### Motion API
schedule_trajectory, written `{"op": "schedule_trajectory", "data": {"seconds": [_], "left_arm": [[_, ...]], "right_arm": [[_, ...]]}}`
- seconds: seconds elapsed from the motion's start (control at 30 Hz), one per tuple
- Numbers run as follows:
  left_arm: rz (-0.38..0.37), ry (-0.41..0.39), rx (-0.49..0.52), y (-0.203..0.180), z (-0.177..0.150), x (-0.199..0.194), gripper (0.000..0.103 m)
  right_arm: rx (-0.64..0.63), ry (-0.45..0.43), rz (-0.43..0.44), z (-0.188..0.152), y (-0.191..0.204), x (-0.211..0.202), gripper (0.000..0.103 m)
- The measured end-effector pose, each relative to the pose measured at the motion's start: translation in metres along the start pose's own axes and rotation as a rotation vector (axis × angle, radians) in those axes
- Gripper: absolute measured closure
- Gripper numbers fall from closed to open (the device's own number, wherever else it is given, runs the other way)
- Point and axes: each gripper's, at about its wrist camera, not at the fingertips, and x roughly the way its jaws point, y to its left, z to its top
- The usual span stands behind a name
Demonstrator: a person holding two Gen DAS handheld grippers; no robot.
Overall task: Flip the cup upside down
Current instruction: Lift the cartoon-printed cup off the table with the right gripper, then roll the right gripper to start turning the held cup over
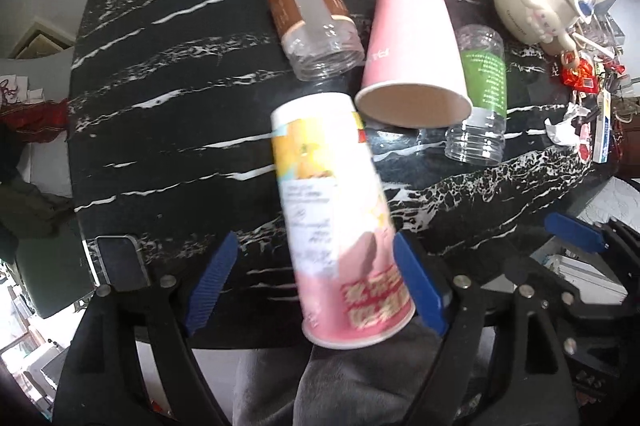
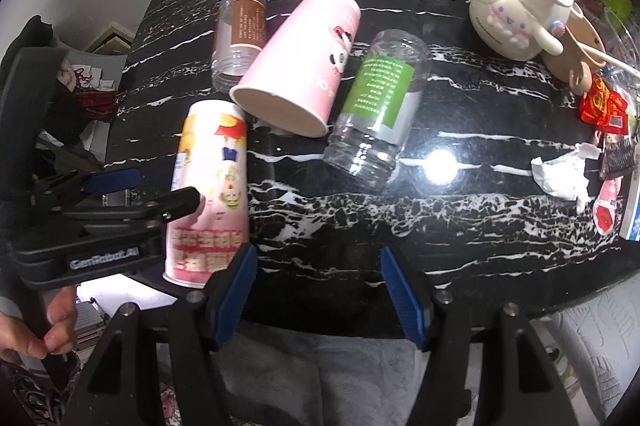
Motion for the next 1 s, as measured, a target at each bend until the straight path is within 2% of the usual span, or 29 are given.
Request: {"op": "schedule_trajectory", "data": {"seconds": [0.3, 0.67, 1.0], "left_arm": [[0.029, -0.041, -0.073, 0.054, -0.034, -0.035, 0.024], [0.077, -0.034, -0.210, 0.123, -0.065, -0.029, 0.024], [0.069, 0.018, -0.306, 0.156, -0.081, 0.000, 0.024]], "right_arm": [[-0.049, 0.002, 0.061, 0.013, 0.040, 0.006, 0.038], [-0.150, 0.050, 0.085, 0.035, 0.104, 0.045, 0.035], [-0.203, 0.081, -0.015, 0.048, 0.132, 0.082, 0.035]]}}
